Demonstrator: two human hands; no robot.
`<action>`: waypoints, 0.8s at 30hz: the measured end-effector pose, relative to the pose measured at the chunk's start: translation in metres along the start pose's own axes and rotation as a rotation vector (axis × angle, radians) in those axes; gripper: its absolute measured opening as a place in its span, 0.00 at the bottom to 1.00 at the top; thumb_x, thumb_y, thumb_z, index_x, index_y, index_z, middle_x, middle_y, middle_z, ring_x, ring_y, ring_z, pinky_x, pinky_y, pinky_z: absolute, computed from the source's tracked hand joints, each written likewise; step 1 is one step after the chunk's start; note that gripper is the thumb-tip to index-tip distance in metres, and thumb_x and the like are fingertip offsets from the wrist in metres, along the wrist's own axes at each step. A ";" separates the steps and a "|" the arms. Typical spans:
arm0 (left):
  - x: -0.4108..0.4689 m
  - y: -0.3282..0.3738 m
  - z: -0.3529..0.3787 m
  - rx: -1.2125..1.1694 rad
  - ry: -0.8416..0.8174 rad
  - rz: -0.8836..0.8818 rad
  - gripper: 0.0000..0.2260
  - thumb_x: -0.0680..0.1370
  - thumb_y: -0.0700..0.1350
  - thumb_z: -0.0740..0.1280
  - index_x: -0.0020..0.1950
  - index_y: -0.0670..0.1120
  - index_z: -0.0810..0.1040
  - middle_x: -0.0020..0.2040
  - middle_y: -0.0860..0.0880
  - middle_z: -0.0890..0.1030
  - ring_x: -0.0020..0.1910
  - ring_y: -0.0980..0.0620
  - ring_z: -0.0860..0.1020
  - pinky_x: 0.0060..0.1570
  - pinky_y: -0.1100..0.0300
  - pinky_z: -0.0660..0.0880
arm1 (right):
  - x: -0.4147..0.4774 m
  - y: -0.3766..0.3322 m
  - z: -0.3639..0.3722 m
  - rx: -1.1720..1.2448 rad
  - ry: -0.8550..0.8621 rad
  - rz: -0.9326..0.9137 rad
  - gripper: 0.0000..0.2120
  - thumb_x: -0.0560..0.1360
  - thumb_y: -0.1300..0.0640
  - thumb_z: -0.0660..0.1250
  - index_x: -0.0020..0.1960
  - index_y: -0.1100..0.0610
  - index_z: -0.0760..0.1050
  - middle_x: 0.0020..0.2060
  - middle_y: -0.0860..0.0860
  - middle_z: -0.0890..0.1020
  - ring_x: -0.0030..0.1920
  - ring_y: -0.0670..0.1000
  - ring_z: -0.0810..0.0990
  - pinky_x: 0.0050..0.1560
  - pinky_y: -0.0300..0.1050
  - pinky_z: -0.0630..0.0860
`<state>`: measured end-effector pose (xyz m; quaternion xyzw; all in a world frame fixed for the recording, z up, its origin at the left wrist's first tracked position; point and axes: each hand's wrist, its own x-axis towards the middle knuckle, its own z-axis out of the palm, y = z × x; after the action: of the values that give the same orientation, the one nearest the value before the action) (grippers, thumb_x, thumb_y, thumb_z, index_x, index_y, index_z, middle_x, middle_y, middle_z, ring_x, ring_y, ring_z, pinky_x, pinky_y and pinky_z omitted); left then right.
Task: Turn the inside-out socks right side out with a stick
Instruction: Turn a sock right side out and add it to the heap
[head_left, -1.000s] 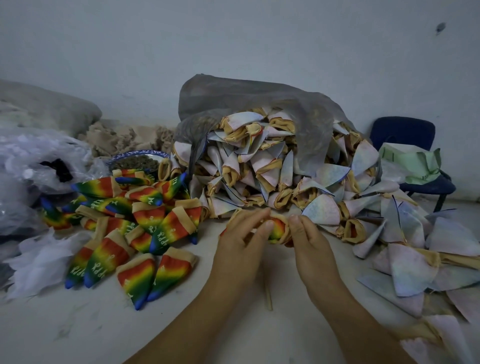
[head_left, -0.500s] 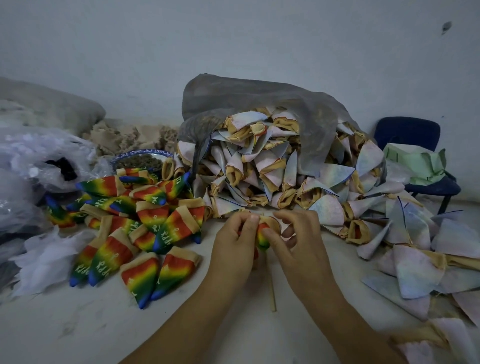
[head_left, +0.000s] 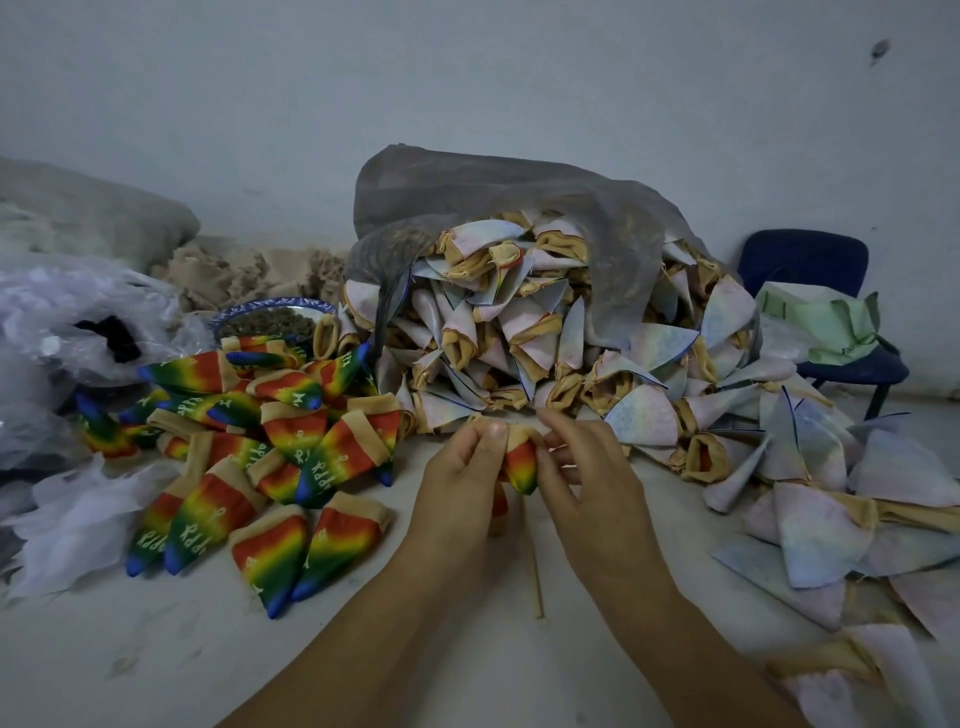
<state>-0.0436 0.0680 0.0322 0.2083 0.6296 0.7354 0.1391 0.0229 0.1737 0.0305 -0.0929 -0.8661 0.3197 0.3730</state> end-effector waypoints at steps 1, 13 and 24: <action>0.000 0.000 0.000 -0.003 -0.001 0.000 0.13 0.80 0.58 0.60 0.47 0.55 0.82 0.48 0.46 0.84 0.53 0.42 0.81 0.61 0.40 0.75 | 0.000 0.000 0.001 0.012 0.012 0.017 0.14 0.78 0.58 0.64 0.63 0.50 0.73 0.52 0.45 0.72 0.48 0.37 0.75 0.44 0.24 0.71; 0.003 -0.004 -0.001 -0.069 -0.003 -0.103 0.14 0.83 0.53 0.60 0.46 0.57 0.84 0.51 0.45 0.83 0.57 0.42 0.79 0.65 0.41 0.73 | 0.005 0.007 -0.008 0.615 -0.176 0.493 0.09 0.78 0.55 0.63 0.45 0.46 0.81 0.46 0.47 0.82 0.50 0.44 0.79 0.52 0.37 0.73; 0.003 0.003 -0.005 -0.150 -0.058 -0.151 0.10 0.81 0.51 0.62 0.49 0.52 0.83 0.47 0.47 0.85 0.45 0.52 0.84 0.43 0.58 0.80 | 0.004 0.002 -0.010 1.001 -0.295 0.561 0.12 0.70 0.42 0.71 0.44 0.50 0.82 0.48 0.52 0.83 0.52 0.49 0.81 0.57 0.45 0.76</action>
<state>-0.0487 0.0646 0.0354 0.1704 0.5826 0.7614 0.2276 0.0269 0.1811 0.0367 -0.0856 -0.5952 0.7851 0.1484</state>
